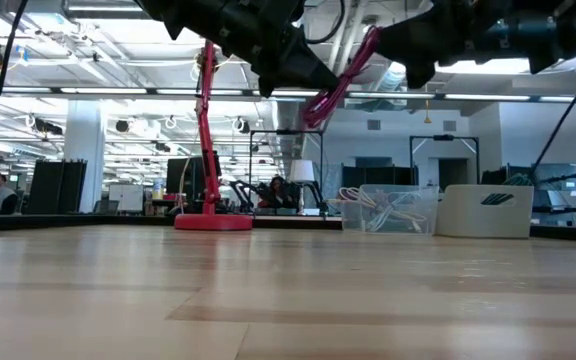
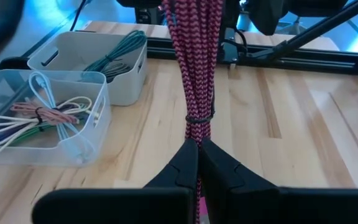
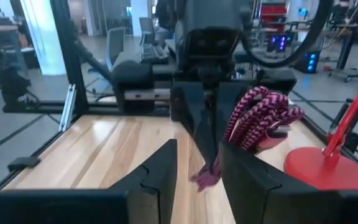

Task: Pick & Place USB Port
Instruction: Put the black and pink charger cable into the gray bin

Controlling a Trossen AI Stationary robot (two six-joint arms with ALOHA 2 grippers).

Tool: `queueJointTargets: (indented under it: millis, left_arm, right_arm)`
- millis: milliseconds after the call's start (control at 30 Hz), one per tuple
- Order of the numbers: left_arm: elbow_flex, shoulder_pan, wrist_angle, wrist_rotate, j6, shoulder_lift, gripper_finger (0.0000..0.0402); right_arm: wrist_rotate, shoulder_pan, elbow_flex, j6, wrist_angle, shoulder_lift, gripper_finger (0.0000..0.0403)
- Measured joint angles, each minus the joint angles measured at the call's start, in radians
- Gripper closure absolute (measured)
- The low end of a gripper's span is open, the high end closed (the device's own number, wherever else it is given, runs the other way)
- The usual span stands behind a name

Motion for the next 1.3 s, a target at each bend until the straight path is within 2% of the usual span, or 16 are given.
queueJointTargets:
  millis: [100,300,533,867,933,1067,1300]
  left_arm:
    - [0.0,0.0,0.002,0.0,0.0,0.0,0.0396]
    - [0.0,0.0,0.001,0.0,-0.001,0.0,0.0396]
    - [0.0,0.0,0.002,0.0,-0.001,0.0,0.0395]
    - [0.002,-0.002,0.008,0.011,0.001,-0.001,0.0395]
    - [0.002,-0.002,0.007,0.011,0.001,-0.001,0.0395]
    - [0.002,-0.002,0.007,0.01,0.001,-0.001,0.0395]
    - [0.002,-0.002,0.004,0.007,0.001,-0.001,0.0395]
  right_arm:
    - [0.003,-0.01,0.0,0.018,0.051,0.026,0.0291]
    - [0.092,-0.036,0.0,0.027,0.068,0.063,0.0291]
    - [0.1,-0.071,0.0,0.029,0.089,0.098,0.0291]
    - [0.1,-0.077,0.0,0.064,-0.015,0.096,0.0291]
    - [0.077,-0.077,0.0,0.074,-0.022,0.096,0.0291]
    - [-0.042,-0.076,0.0,0.088,0.008,0.096,0.0291]
    - [-0.049,-0.083,0.0,0.105,0.045,0.096,0.0272]
